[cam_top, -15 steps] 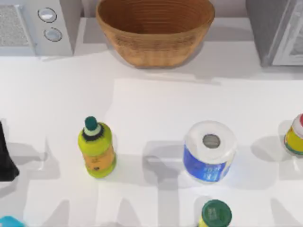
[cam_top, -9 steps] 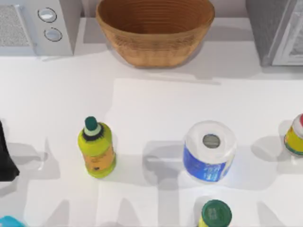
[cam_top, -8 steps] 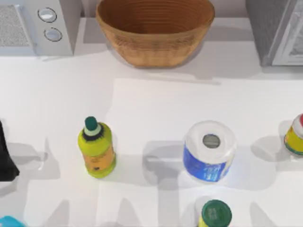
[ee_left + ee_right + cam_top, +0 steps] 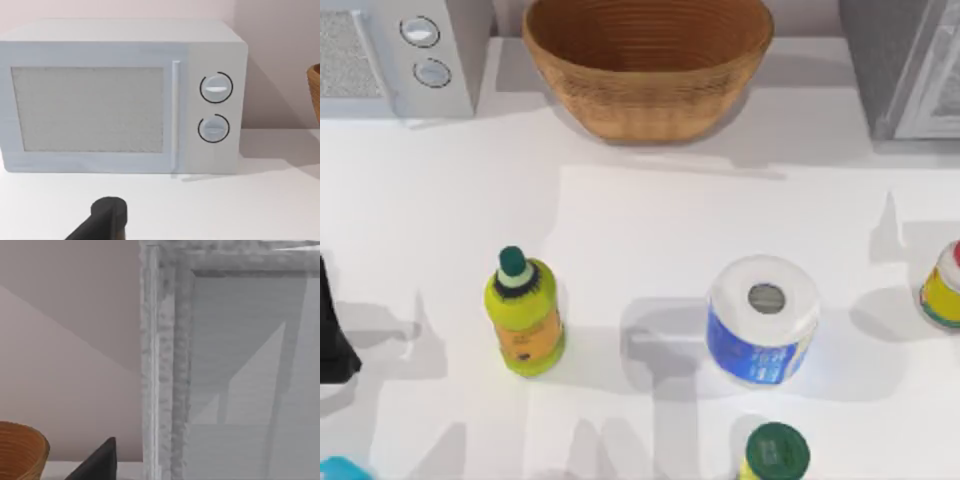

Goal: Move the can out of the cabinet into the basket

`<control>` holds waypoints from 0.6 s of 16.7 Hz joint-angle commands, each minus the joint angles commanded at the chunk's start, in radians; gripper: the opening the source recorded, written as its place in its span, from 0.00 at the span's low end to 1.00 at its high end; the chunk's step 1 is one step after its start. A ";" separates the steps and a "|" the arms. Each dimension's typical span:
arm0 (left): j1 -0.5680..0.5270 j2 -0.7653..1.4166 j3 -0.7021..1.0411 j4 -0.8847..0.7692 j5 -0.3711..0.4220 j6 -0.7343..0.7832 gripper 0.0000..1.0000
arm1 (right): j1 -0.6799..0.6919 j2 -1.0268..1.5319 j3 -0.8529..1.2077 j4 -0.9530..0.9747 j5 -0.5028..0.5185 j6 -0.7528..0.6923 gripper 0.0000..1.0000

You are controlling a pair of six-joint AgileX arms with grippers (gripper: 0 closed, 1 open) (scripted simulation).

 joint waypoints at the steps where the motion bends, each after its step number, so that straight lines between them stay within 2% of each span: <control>1: 0.000 0.000 0.000 0.000 0.000 0.000 1.00 | 0.009 0.073 0.096 -0.024 0.011 0.001 1.00; 6: 0.000 0.000 0.000 0.000 0.000 0.000 1.00 | 0.053 0.411 0.546 -0.133 0.063 0.004 1.00; 10: 0.000 0.000 0.000 0.000 0.000 0.000 1.00 | 0.081 0.604 0.811 -0.194 0.091 0.008 1.00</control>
